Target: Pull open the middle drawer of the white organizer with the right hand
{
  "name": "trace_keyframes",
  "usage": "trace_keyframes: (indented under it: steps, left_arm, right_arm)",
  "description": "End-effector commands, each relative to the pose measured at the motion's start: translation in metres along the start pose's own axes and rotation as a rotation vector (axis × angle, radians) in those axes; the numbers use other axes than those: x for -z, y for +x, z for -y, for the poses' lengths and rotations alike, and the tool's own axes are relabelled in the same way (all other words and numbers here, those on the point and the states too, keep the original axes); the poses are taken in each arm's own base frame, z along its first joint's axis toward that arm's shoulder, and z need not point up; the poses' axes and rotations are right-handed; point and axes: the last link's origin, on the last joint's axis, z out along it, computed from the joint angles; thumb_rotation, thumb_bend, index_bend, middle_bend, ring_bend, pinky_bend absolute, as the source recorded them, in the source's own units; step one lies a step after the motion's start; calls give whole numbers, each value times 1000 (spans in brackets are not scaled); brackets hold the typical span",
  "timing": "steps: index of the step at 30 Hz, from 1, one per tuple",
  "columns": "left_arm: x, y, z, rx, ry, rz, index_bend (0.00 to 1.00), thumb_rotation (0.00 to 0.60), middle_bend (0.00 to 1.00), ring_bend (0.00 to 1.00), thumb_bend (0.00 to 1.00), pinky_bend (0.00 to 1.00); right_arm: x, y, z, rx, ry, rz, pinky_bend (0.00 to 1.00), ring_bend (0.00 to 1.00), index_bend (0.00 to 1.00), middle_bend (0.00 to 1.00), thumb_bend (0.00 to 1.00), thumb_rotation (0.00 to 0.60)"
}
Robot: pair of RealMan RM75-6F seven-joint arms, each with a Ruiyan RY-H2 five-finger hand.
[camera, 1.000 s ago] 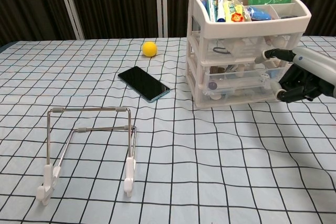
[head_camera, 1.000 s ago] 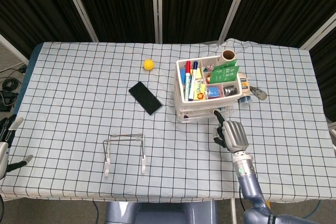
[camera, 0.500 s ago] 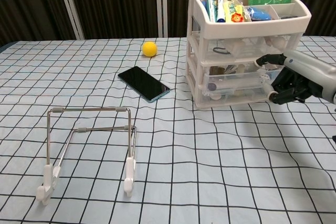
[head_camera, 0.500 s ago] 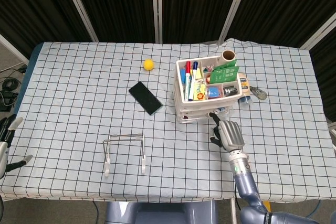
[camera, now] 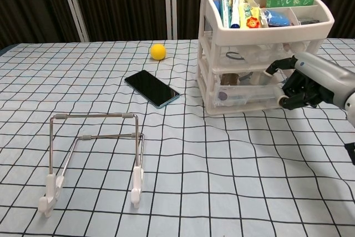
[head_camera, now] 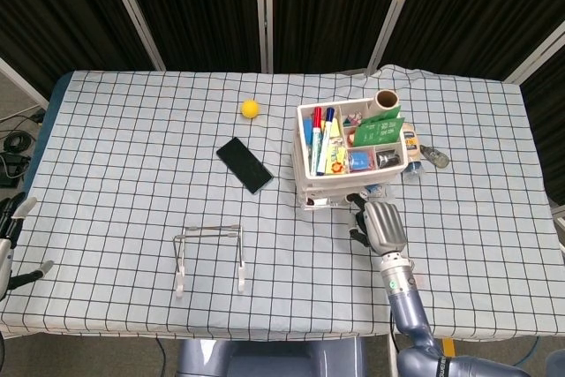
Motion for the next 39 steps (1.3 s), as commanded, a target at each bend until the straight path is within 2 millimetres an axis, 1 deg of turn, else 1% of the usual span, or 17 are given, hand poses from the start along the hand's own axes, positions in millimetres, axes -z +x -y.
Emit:
trace_keyframes:
  steps: [1, 8, 16, 23, 39]
  left_arm:
    - [0, 0, 0, 0, 0, 1, 0, 600, 0, 0, 0, 0]
    - [0, 0, 0, 0, 1, 6, 0, 600, 0, 0, 0, 0]
    - [0, 0, 0, 1, 3, 8, 0, 600, 0, 0, 0, 0]
    - [0, 0, 0, 0, 4, 8, 0, 600, 0, 0, 0, 0]
    - [0, -1, -1, -5, 3, 15, 0, 600, 0, 0, 0, 0]
  right_arm:
    - [0, 0, 1, 3, 6, -6, 797, 955, 486, 957, 557, 600]
    - [4, -3, 5, 7, 32, -22, 797, 955, 496, 957, 557, 600]
    - [7, -3, 3, 17, 28, -21, 797, 955, 501, 957, 557, 600]
    - [15, -1, 6, 34, 41, -14, 797, 954, 501, 957, 558, 600]
    - [33, 1, 2, 101, 30, 4, 797, 955, 512, 957, 557, 600]
